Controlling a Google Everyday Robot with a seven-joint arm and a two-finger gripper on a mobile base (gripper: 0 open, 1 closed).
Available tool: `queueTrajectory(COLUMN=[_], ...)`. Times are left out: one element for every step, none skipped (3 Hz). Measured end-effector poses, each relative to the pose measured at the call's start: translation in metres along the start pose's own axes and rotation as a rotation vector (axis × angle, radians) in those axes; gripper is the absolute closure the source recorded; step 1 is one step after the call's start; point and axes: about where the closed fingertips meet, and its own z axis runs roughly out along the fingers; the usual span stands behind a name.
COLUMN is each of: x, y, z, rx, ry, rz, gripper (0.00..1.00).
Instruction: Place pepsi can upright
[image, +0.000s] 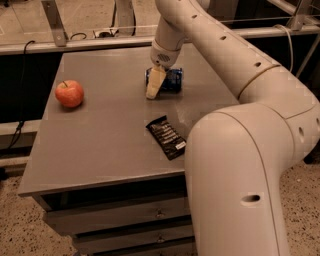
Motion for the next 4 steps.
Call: queueTrajectory(x=[0.006, 0.009, 0.013, 0.027], y=[-0.013, -0.021, -0.017, -0.012], z=[-0.018, -0.064, -0.119, -0.152], rx=[0.04, 0.09, 0.115, 0.101], ry=[0.003, -0.076, -0.242, -0.484], rz=[0.047, 0.079, 0.087, 0.097], gripper=[0.65, 0.87, 1.0, 1.0])
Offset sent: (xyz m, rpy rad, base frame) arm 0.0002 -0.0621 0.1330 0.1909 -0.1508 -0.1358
